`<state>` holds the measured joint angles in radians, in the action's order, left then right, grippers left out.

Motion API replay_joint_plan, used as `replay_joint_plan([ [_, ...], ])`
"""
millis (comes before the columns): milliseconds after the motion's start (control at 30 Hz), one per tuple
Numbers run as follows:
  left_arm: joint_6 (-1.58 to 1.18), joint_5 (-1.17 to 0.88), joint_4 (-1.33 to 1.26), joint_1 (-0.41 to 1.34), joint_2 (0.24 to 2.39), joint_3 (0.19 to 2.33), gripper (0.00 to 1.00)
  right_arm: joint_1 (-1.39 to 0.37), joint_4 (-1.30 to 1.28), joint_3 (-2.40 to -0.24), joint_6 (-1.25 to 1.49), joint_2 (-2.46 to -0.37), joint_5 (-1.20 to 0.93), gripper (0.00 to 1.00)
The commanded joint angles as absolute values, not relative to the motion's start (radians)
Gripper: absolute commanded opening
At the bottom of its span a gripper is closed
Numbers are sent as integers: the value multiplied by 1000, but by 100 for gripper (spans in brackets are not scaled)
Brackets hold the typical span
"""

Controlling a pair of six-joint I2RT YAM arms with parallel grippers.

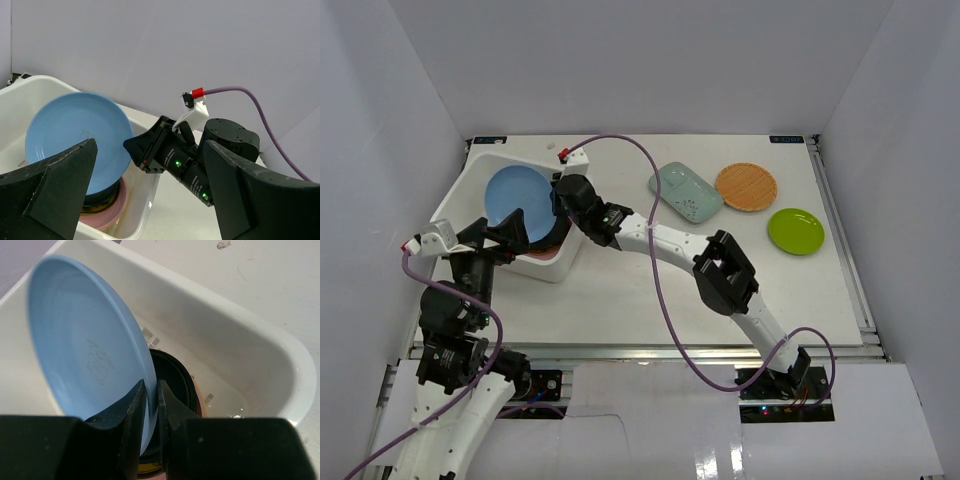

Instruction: Place the plates into the plastic bin on the countertop

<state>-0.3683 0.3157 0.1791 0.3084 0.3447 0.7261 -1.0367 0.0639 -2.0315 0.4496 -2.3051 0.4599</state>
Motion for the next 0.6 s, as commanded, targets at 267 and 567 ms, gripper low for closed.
replay_joint_plan([
  [267, -390, 258, 169, 295, 397, 716, 98, -1075, 155, -2007, 446, -2266, 460, 48],
  [567, -443, 166, 213, 291, 511, 790, 98, -1036, 210, -1784, 393, -1979, 453, 48],
])
